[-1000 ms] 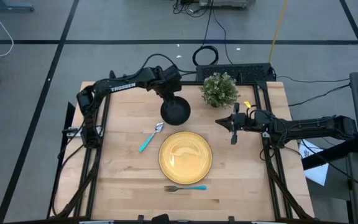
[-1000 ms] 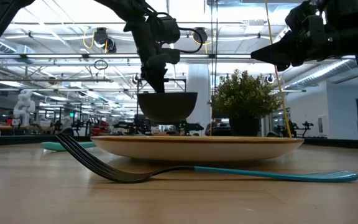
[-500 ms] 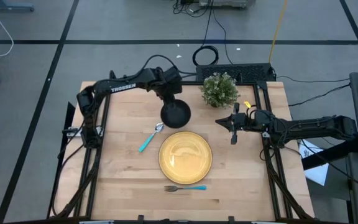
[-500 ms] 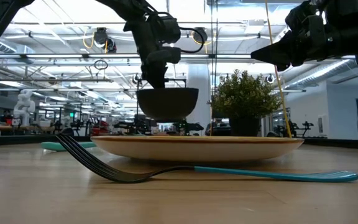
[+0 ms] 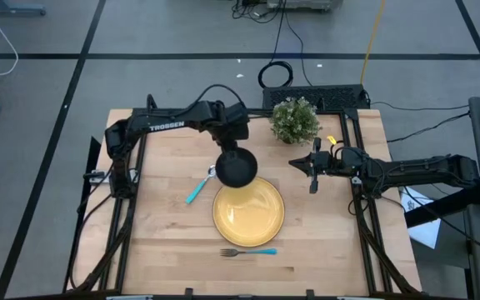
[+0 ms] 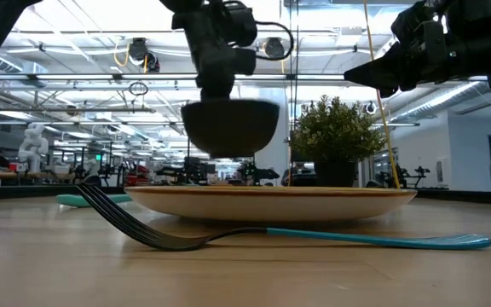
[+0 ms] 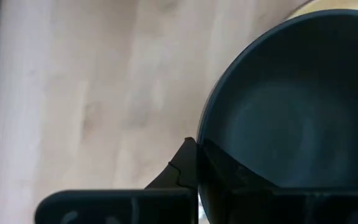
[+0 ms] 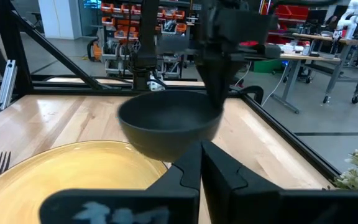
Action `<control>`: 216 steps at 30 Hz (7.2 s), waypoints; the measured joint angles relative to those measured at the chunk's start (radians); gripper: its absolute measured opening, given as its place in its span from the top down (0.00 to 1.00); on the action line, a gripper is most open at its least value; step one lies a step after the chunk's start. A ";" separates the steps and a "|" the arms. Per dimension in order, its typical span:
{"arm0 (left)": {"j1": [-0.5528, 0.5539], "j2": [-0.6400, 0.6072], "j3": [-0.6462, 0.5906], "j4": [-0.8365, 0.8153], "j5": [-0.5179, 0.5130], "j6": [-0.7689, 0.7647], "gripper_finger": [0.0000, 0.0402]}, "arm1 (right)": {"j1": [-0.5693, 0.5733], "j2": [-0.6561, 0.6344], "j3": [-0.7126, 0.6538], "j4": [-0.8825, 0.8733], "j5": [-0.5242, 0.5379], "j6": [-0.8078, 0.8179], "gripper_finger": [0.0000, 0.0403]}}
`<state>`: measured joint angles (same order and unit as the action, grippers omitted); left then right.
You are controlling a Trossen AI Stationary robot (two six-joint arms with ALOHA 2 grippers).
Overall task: Set table place
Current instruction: Put the black bowl on the yellow plate
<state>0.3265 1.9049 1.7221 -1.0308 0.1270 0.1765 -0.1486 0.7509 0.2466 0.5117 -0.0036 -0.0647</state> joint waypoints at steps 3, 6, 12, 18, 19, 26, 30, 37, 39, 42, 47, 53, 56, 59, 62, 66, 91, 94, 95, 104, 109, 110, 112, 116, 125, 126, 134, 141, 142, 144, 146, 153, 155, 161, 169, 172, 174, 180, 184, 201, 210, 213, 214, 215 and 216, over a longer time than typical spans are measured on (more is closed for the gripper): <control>-0.031 0.000 0.028 -0.001 0.049 -0.012 0.99 | 0.000 0.000 0.000 0.000 0.000 0.000 1.00; -0.067 0.000 0.050 -0.013 0.060 -0.027 0.99 | 0.000 0.000 0.000 0.000 0.000 0.000 1.00; -0.139 0.000 0.052 -0.017 0.057 -0.038 0.99 | 0.000 0.000 0.000 0.000 0.000 0.000 1.00; -0.173 0.000 0.052 -0.017 0.052 -0.051 0.99 | 0.000 0.000 0.000 0.000 0.000 0.000 1.00; -0.173 0.000 0.052 -0.017 0.052 -0.051 0.99 | 0.000 0.000 0.000 0.000 0.000 0.000 1.00; -0.173 0.000 0.052 -0.021 0.045 -0.055 0.99 | 0.000 0.000 0.000 0.000 0.000 0.000 1.00; -0.173 0.000 0.052 -0.021 0.042 -0.065 0.99 | 0.000 0.000 0.000 0.000 0.000 0.000 1.00; -0.206 0.000 0.052 -0.044 0.013 -0.115 0.99 | 0.000 0.000 0.000 0.000 0.000 0.000 1.00; -0.221 0.000 0.052 -0.045 0.008 -0.129 0.99 | 0.000 0.000 0.000 0.000 0.000 0.000 1.00; -0.241 0.000 0.052 -0.045 0.007 -0.153 0.99 | 0.000 0.000 0.000 0.000 0.000 0.000 1.00; -0.265 0.011 0.052 -0.045 0.009 -0.200 0.99 | 0.000 0.000 0.000 0.000 0.000 0.001 1.00; -0.271 0.057 0.052 -0.025 0.049 -0.230 0.99 | 0.000 0.000 0.000 -0.001 0.000 0.001 1.00; -0.272 0.065 0.052 -0.009 0.054 -0.229 0.99 | 0.000 0.000 0.000 -0.004 0.000 0.001 1.00; -0.271 0.066 0.052 0.008 0.049 -0.228 0.99 | 0.000 0.000 0.000 -0.008 0.000 0.001 1.00; -0.274 0.066 0.052 0.058 0.038 -0.228 0.99 | 0.000 0.000 0.000 -0.008 0.000 0.001 1.00; -0.281 0.066 0.052 0.097 0.030 -0.223 0.99 | 0.000 0.000 0.000 -0.008 0.000 0.001 1.00; -0.320 0.112 0.051 0.092 -0.015 -0.206 0.99 | 0.000 0.000 0.000 -0.015 0.000 0.001 1.00; -0.330 0.118 0.051 0.102 -0.036 -0.206 0.99 | 0.000 0.000 0.000 -0.016 0.000 0.001 1.00; -0.330 0.119 0.051 0.097 -0.041 -0.206 0.99 | 0.000 0.000 0.000 -0.016 0.000 0.001 1.00; -0.333 0.121 0.051 0.093 -0.041 -0.204 0.99 | 0.000 0.000 0.000 -0.017 0.000 0.001 1.00; -0.333 0.138 0.047 0.095 -0.041 -0.202 0.99 | 0.000 0.000 0.000 -0.017 0.000 0.001 1.00; -0.333 0.142 0.047 0.100 -0.041 -0.201 0.99 | 0.000 0.000 0.000 -0.017 0.000 0.001 1.00; -0.335 0.144 0.047 0.111 -0.041 -0.201 0.99 | 0.000 0.000 0.000 -0.019 0.000 0.001 1.00; -0.335 0.145 0.047 0.109 -0.041 -0.197 0.99 | 0.000 0.000 0.000 -0.023 0.000 0.001 1.00; -0.331 0.145 0.047 0.105 -0.030 -0.184 0.99 | 0.000 0.000 0.000 -0.023 0.000 0.001 1.00; -0.330 0.145 0.047 0.105 -0.028 -0.184 0.99 | 0.000 0.000 0.000 -0.023 0.000 0.001 1.00; -0.327 0.154 0.047 0.109 -0.024 -0.183 0.99 | 0.000 0.000 0.000 -0.022 0.000 0.001 1.00; -0.325 0.155 0.048 0.118 -0.047 -0.182 0.99 | 0.000 0.000 0.000 -0.023 0.000 0.001 1.00; -0.325 0.155 0.048 0.116 -0.047 -0.182 0.99 | 0.000 0.000 0.000 -0.022 0.000 0.002 1.00; -0.326 0.160 0.048 0.120 -0.047 -0.182 0.99 | 0.000 0.000 0.000 -0.023 0.000 0.001 1.00; -0.326 0.165 0.048 0.117 -0.047 -0.182 0.99 | 0.000 0.000 0.000 -0.022 0.000 0.001 1.00; -0.326 0.165 0.048 0.119 -0.042 -0.181 0.99 | 0.000 0.000 0.000 -0.023 0.000 0.002 1.00; -0.326 0.165 0.048 0.121 -0.037 -0.181 0.99 | 0.000 0.000 0.000 -0.022 0.000 0.002 1.00; -0.326 0.165 0.048 0.156 -0.001 -0.182 0.99 | 0.000 0.000 0.000 -0.023 0.000 0.002 1.00; -0.326 0.165 0.029 0.165 0.004 -0.179 0.99 | 0.000 0.000 0.000 -0.023 0.000 0.002 1.00; -0.326 0.165 0.005 0.168 -0.005 -0.182 0.99 | 0.000 0.000 0.000 -0.023 0.000 0.002 1.00; -0.326 0.165 -0.016 0.169 -0.005 -0.184 0.99 | 0.000 0.000 0.000 -0.023 0.000 0.002 1.00; -0.325 0.164 -0.023 0.168 -0.003 -0.185 0.99 | 0.000 0.000 0.000 -0.023 0.000 0.002 1.00; -0.325 0.164 -0.023 0.170 -0.004 -0.182 0.99 | 0.000 0.000 0.000 -0.022 0.000 0.002 1.00; -0.338 0.164 -0.023 0.215 -0.055 -0.205 0.99 | 0.000 0.000 0.000 -0.022 0.000 0.002 1.00; -0.337 0.165 -0.024 0.215 -0.059 -0.209 0.99 | 0.000 0.000 0.000 -0.022 0.000 0.002 1.00; -0.341 0.164 -0.024 0.216 -0.080 -0.213 0.99 | 0.000 0.000 0.000 -0.023 0.000 0.002 1.00; -0.342 0.165 -0.024 0.217 -0.088 -0.213 0.99 | 0.000 0.000 0.000 -0.023 0.000 0.002 1.00; -0.343 0.164 -0.024 0.217 -0.095 -0.213 0.99 | 0.000 0.000 0.000 -0.023 0.000 0.002 1.00; -0.343 0.164 -0.024 0.217 -0.098 -0.214 0.99 | 0.000 0.000 0.000 -0.023 0.000 0.002 1.00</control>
<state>-0.0166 2.0693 1.6985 -0.8139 0.0293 -0.0371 -0.1486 0.7511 0.2470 0.4891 -0.0040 -0.0628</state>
